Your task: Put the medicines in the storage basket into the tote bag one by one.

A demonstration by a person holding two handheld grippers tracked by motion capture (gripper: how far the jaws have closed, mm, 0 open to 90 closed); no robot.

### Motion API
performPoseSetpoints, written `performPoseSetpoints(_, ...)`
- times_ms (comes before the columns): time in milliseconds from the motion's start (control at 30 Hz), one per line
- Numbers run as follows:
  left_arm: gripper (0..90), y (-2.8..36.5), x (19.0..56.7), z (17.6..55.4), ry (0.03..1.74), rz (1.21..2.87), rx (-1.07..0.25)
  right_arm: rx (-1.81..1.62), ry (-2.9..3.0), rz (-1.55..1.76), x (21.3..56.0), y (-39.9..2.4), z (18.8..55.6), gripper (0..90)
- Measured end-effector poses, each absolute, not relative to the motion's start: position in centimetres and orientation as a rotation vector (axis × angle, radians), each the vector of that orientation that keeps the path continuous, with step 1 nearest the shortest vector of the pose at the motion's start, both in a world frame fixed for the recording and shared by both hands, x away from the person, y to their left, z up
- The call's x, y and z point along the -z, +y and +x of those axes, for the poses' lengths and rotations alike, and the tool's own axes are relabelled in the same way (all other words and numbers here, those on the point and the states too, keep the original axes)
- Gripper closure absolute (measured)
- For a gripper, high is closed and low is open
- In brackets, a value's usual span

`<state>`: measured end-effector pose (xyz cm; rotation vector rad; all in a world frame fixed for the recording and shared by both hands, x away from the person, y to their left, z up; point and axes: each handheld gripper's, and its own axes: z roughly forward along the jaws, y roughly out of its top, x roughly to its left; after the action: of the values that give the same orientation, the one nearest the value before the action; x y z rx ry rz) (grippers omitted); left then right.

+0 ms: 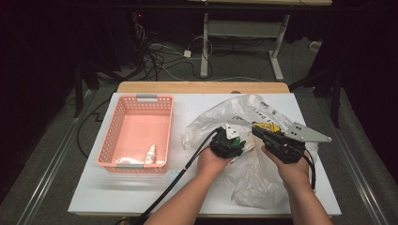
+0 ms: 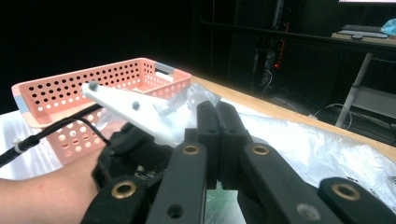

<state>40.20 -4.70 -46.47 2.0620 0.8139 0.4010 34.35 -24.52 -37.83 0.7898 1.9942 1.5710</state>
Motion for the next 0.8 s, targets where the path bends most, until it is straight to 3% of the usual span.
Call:
performPoseSetpoints(100,35.9,-4.4,46.3,39.5,0.811,2.054,-0.386,-1.571,1.992,0.791,37.8,-24.5,34.3,90.0)
performPoseSetpoints(533,29.2,-1.4,45.5,36.0,0.752,2.026,-0.249,-1.568,1.991,0.797,37.7,-24.6,34.3,90.0)
performPoseSetpoints(800,27.0,0.3,44.9,33.9,0.718,2.027,-0.241,-1.563,1.997,0.791,37.8,-24.5,34.2,90.0)
